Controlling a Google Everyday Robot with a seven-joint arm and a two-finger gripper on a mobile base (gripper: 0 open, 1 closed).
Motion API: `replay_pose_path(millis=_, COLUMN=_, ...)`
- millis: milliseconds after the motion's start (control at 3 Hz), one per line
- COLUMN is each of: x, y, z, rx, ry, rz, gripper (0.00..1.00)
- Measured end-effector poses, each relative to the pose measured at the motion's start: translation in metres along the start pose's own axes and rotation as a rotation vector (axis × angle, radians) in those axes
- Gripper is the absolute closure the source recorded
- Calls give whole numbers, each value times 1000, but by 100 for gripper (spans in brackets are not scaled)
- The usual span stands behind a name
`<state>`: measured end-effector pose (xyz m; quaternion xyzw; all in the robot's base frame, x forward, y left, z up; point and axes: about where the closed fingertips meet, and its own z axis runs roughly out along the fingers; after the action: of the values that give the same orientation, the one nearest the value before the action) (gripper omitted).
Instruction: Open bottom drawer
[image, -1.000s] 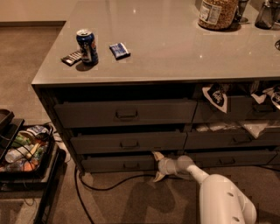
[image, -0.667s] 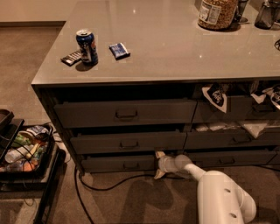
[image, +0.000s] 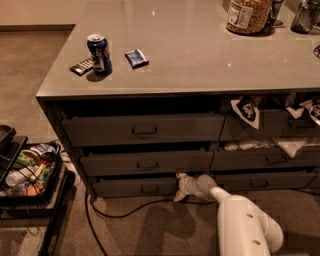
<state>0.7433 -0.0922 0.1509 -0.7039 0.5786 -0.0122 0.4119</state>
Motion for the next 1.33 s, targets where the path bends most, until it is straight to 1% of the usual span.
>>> replay_pose_path(millis=333, x=0, y=0, z=0, rx=0, ry=0, rz=0, gripper=0)
replay_pose_path(millis=667, x=0, y=0, z=0, rx=0, ry=0, rz=0, gripper=19)
replay_pose_path(millis=1333, x=0, y=0, z=0, rx=0, ry=0, rz=0, gripper=65)
